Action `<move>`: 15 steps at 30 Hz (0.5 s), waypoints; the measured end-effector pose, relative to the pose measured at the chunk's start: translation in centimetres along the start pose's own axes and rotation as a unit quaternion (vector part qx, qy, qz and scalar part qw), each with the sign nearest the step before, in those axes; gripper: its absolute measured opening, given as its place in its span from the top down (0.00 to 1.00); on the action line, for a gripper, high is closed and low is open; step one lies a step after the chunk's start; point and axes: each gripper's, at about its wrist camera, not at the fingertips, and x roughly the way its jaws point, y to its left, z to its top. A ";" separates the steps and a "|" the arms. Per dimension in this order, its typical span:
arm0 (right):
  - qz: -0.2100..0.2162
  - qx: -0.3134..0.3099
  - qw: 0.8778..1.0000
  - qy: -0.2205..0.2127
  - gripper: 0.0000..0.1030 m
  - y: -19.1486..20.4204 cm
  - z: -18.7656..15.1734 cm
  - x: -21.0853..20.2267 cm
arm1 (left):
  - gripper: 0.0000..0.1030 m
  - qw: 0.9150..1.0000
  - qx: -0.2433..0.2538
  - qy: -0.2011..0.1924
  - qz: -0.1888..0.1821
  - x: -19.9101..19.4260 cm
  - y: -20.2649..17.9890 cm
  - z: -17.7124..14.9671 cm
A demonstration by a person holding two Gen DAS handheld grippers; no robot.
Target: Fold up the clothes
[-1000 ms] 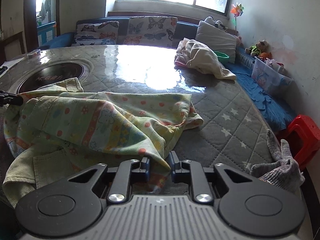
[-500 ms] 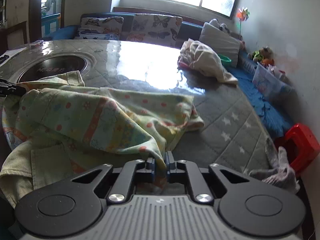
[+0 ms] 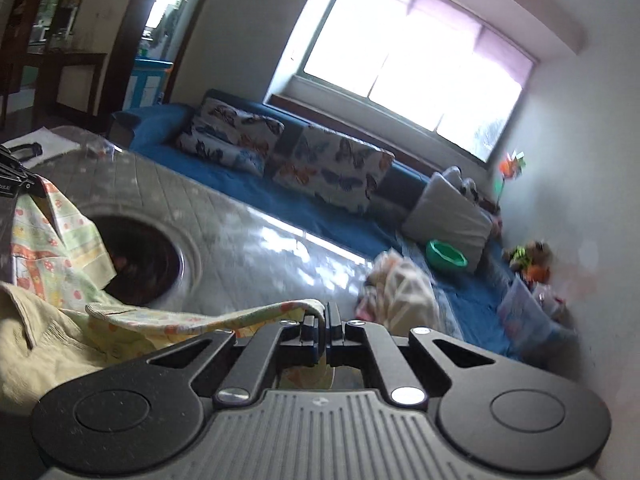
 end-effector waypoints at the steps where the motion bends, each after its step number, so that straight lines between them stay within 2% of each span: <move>1: 0.002 -0.005 1.000 -0.004 0.98 0.1 1.5 0.9 | 0.98 1.000 -0.003 -0.004 0.012 0.3 0.9 1.1; 5: -0.005 -0.020 0.999 -0.025 0.98 0.5 7.6 5.2 | 0.98 0.998 -0.032 -0.017 0.054 1.9 5.0 6.2; 10: -0.004 0.021 0.997 -0.071 0.98 0.2 15.3 9.8 | 0.98 0.990 -0.071 -0.054 0.113 2.7 10.5 12.6; 13: 0.000 0.047 0.994 -0.099 0.98 -0.3 18.9 11.0 | 0.98 0.984 -0.089 -0.075 0.133 1.6 13.3 15.1; 15: 0.008 0.059 0.993 -0.099 0.98 -0.6 20.1 11.6 | 0.98 0.981 -0.099 -0.086 0.144 1.0 14.9 16.4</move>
